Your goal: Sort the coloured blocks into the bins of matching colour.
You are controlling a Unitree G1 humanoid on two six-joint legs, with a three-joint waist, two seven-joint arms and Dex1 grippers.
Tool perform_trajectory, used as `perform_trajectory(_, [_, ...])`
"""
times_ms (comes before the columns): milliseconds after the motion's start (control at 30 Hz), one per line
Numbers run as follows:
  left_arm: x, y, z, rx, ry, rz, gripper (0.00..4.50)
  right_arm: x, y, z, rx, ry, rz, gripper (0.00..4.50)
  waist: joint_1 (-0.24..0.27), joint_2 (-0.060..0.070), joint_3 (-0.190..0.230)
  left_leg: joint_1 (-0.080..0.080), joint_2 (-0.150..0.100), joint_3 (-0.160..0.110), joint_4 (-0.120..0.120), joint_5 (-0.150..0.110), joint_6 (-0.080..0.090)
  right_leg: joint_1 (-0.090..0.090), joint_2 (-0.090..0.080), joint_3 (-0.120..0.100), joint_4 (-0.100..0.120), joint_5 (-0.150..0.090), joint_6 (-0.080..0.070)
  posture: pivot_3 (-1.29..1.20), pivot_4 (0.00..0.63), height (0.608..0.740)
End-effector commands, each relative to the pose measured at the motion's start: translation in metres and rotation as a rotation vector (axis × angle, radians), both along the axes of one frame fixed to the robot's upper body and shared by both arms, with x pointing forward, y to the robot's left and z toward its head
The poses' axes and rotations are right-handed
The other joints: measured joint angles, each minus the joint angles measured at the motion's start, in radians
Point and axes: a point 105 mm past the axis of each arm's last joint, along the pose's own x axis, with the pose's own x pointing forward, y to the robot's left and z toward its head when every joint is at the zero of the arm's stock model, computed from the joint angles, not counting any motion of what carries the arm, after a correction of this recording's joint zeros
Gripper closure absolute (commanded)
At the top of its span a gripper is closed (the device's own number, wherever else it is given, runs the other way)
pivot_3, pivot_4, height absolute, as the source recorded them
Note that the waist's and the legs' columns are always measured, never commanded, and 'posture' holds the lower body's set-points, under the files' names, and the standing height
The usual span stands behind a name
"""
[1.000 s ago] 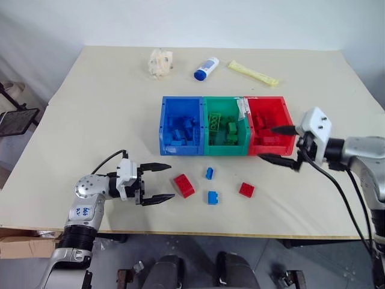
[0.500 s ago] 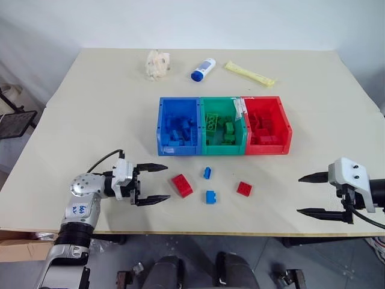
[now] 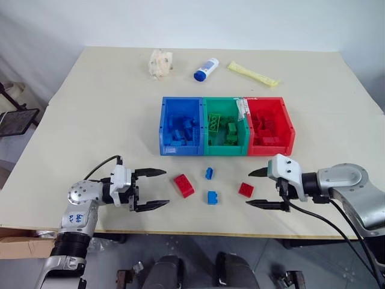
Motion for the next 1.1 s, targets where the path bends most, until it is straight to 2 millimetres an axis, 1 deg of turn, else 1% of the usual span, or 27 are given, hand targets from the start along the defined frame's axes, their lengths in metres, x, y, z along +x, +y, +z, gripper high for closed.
perform_trajectory(33, [-0.005, -0.002, 0.007, -0.027, -0.024, 0.008, 0.0, 0.004, 0.002, -0.01, -0.015, 0.011, -0.011, 0.4, 0.0, 0.0, 0.0, 0.0, 0.0, 0.0, 0.0, 0.0, 0.0, 0.0, 0.0, 0.0, 0.0, 0.0, 0.0, 0.0, 0.15, 0.74])
perform_trajectory(100, [-0.006, -0.003, 0.007, -0.031, -0.023, 0.011, 0.0, 0.003, 0.002, -0.012, -0.019, 0.015, -0.006, 0.92, 0.0, 0.0, 0.0, 0.0, 0.0, 0.0, 0.0, 0.0, 0.0, 0.0, 0.0, 0.0, 0.0, 0.0, 0.0, 0.0, 0.15, 0.74])
perform_trajectory(300, [-0.007, -0.005, 0.006, -0.039, -0.019, 0.019, 0.0, 0.002, 0.005, -0.009, -0.01, 0.01, 0.004, 2.97, 0.0, 0.0, 0.0, 0.0, 0.0, -0.001, 0.0, 0.0, 0.0, 0.001, 0.001, 0.0, 0.0, 0.0, 0.0, 0.0, 0.15, 0.74])
perform_trajectory(333, [-0.007, -0.005, 0.006, -0.04, -0.019, 0.02, 0.0, 0.002, 0.006, -0.008, -0.009, 0.007, 0.008, 3.1, 0.0, 0.0, 0.0, 0.0, 0.0, -0.001, 0.0, 0.0, 0.0, 0.001, 0.001, 0.0, 0.0, 0.0, 0.0, 0.0, 0.15, 0.74])
perform_trajectory(433, [-0.004, -0.006, 0.007, -0.044, -0.021, 0.019, 0.0, 0.001, 0.009, 0.008, 0.03, -0.024, 0.022, 3.09, 0.0, 0.0, 0.0, 0.0, 0.0, -0.001, 0.0, 0.0, 0.0, 0.001, 0.001, -0.001, 0.0, 0.0, 0.0, 0.0, 0.15, 0.74])
perform_trajectory(533, [-0.002, -0.007, 0.008, -0.044, -0.023, 0.018, 0.0, 0.006, 0.009, 0.034, 0.093, -0.082, 0.001, 3.09, 0.0, 0.0, 0.0, 0.0, 0.0, -0.001, 0.0, 0.0, 0.0, 0.001, 0.001, -0.001, 0.0, 0.0, 0.0, 0.0, 0.15, 0.74])
perform_trajectory(600, [-0.001, -0.007, 0.008, -0.044, -0.024, 0.016, 0.0, 0.011, 0.007, 0.047, 0.12, -0.114, -0.02, 3.09, 0.0, 0.0, 0.0, 0.0, 0.0, 0.0, 0.0, 0.0, 0.0, 0.001, 0.001, -0.001, 0.0, 0.0, 0.0, 0.0, 0.15, 0.74])
perform_trajectory(700, [0.002, -0.009, 0.008, -0.043, -0.028, 0.007, 0.0, 0.033, -0.01, 0.086, 0.166, -0.254, -0.115, 3.09, 0.0, 0.0, 0.0, 0.0, 0.0, 0.0, 0.0, 0.0, 0.0, 0.0, 0.001, -0.001, 0.0, 0.0, 0.0, 0.0, 0.15, 0.74])
perform_trajectory(733, [0.003, -0.01, 0.008, -0.044, -0.03, 0.004, 0.0, 0.041, -0.014, 0.096, 0.183, -0.294, -0.147, 3.09, 0.0, 0.0, 0.0, 0.0, 0.0, 0.0, 0.0, 0.0, 0.0, 0.0, 0.001, -0.001, 0.0, 0.0, 0.0, 0.0, 0.15, 0.74])
perform_trajectory(833, [0.007, -0.011, 0.01, -0.044, -0.035, -0.003, 0.0, 0.063, -0.027, 0.112, 0.216, -0.358, -0.244, 3.09, -0.001, 0.0, 0.0, 0.0, 0.0, 0.0, 0.0, 0.0, 0.0, 0.0, 0.001, -0.001, 0.0, 0.0, 0.0, 0.0, 0.15, 0.74])
perform_trajectory(900, [0.009, -0.013, 0.01, -0.044, -0.04, -0.011, 0.0, 0.081, -0.039, 0.115, 0.202, -0.397, -0.33, 3.09, -0.002, 0.0, 0.0, 0.0, 0.0, 0.0, 0.0, 0.0, 0.0, 0.0, 0.002, -0.001, 0.001, 0.0, 0.0, 0.0, 0.15, 0.74])
perform_trajectory(933, [0.011, -0.014, 0.011, -0.043, -0.044, -0.017, 0.0, 0.091, -0.046, 0.114, 0.187, -0.403, -0.386, 2.74, -0.004, 0.0, 0.0, 0.0, 0.0, 0.0, 0.0, 0.0, 0.0, 0.0, 0.002, -0.002, 0.001, 0.0, 0.0, 0.0, 0.15, 0.74])
perform_trajectory(967, [0.012, -0.015, 0.011, -0.043, -0.046, -0.02, 0.0, 0.097, -0.049, 0.112, 0.175, -0.398, -0.41, 2.33, -0.004, 0.0, 0.0, 0.0, 0.0, 0.001, 0.0, 0.0, 0.0, -0.001, 0.002, -0.002, 0.001, 0.0, 0.0, 0.0, 0.15, 0.74])
perform_trajectory(1000, [0.013, -0.016, 0.012, -0.044, -0.048, -0.024, 0.0, 0.1, -0.049, 0.11, 0.172, -0.396, -0.411, 2.04, -0.003, 0.0, 0.0, 0.0, -0.001, 0.003, 0.0, 0.0, 0.0, -0.002, 0.002, -0.003, 0.002, 0.0, 0.0, 0.0, 0.15, 0.74])
perform_trajectory(1100, [0.016, -0.017, 0.013, -0.042, -0.054, -0.032, 0.0, 0.104, -0.044, 0.109, 0.178, -0.401, -0.394, 0.96, -0.004, 0.0, 0.0, -0.002, -0.001, 0.004, -0.001, 0.0, 0.001, -0.006, 0.002, -0.004, 0.005, 0.0, 0.0, 0.0, 0.15, 0.74])
